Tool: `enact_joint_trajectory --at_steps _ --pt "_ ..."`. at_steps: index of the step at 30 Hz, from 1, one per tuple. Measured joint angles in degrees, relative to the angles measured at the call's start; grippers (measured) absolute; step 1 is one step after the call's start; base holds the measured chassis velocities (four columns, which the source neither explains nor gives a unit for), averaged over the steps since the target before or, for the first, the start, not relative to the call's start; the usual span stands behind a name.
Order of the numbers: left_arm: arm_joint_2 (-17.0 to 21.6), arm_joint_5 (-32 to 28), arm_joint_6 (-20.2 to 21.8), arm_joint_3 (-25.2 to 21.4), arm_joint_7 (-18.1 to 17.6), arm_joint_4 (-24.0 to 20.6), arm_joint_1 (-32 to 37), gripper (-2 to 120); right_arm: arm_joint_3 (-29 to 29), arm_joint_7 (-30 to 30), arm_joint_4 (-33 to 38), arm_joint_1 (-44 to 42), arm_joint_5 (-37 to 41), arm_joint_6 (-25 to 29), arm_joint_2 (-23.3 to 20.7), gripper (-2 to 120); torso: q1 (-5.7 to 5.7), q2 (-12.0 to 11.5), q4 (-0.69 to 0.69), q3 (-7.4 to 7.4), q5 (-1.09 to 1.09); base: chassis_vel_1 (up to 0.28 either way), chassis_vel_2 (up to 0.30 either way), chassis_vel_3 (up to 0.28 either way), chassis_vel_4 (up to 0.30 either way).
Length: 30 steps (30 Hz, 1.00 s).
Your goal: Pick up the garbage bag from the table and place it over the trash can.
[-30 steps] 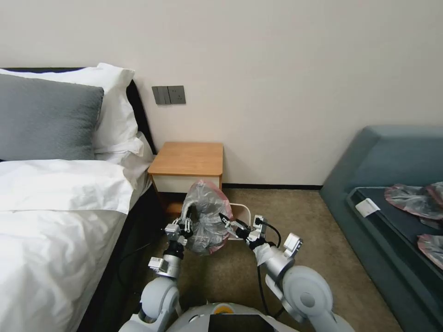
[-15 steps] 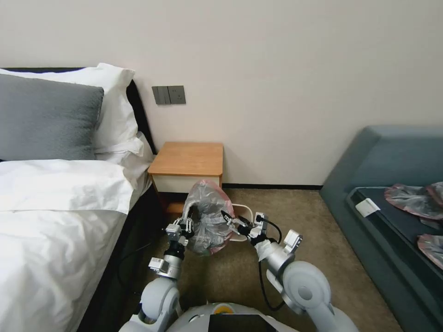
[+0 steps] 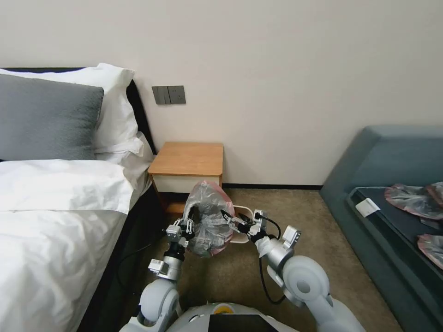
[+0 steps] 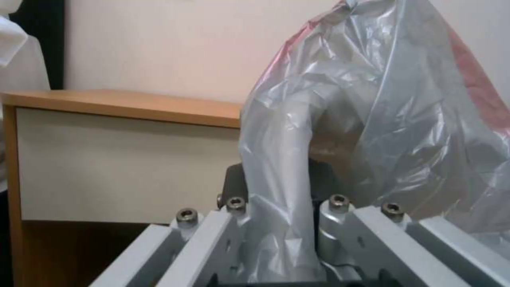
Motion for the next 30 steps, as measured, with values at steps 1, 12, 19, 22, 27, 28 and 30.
enact_joint_trajectory --at_steps 1,12,19,22,27,28,30 --pt "0.0 0.0 0.0 0.0 0.0 0.0 0.0 9 -0.1 -0.1 -0.1 0.2 0.3 0.0 -0.1 100 0.0 0.0 0.0 0.0 0.0 0.0 0.0 0.0 0.0" --pt "-0.1 -0.1 -0.1 0.0 0.6 -0.2 0.1 9 -1.4 -0.2 -1.9 2.1 0.5 0.0 0.3 100 0.0 0.0 0.0 0.0 0.0 0.0 0.0 0.0 0.0" --pt "0.0 -0.4 -0.3 -0.2 1.0 -0.3 0.1 9 -1.9 0.0 -2.7 3.2 0.9 0.0 0.8 89 0.0 0.0 0.0 0.0 0.0 0.0 0.0 0.0 0.0" --pt "0.0 -0.4 -0.3 -0.3 1.1 -0.3 0.1 9 -2.1 0.0 -3.1 3.4 1.0 0.0 0.8 78 0.0 0.0 0.0 0.0 0.0 0.0 0.0 0.0 0.0" --pt "-0.1 -0.9 -0.3 -0.3 1.2 -0.2 0.1 9 -2.3 -0.1 -3.6 4.0 1.0 0.1 1.0 61 0.0 0.0 0.0 0.0 0.0 0.0 0.0 0.0 0.0" --pt "-0.1 -0.9 -0.3 -0.3 1.2 -0.2 0.1 9 -2.3 -0.1 -3.6 4.0 1.0 0.1 1.0 61 0.0 0.0 0.0 0.0 0.0 0.0 0.0 0.0 0.0" --pt "-0.1 -1.5 -0.1 -0.3 1.2 -0.2 0.0 9 -2.3 -0.2 -3.9 4.1 0.9 0.2 1.2 47 0.0 0.0 0.0 0.0 0.0 0.0 0.0 0.0 0.0"
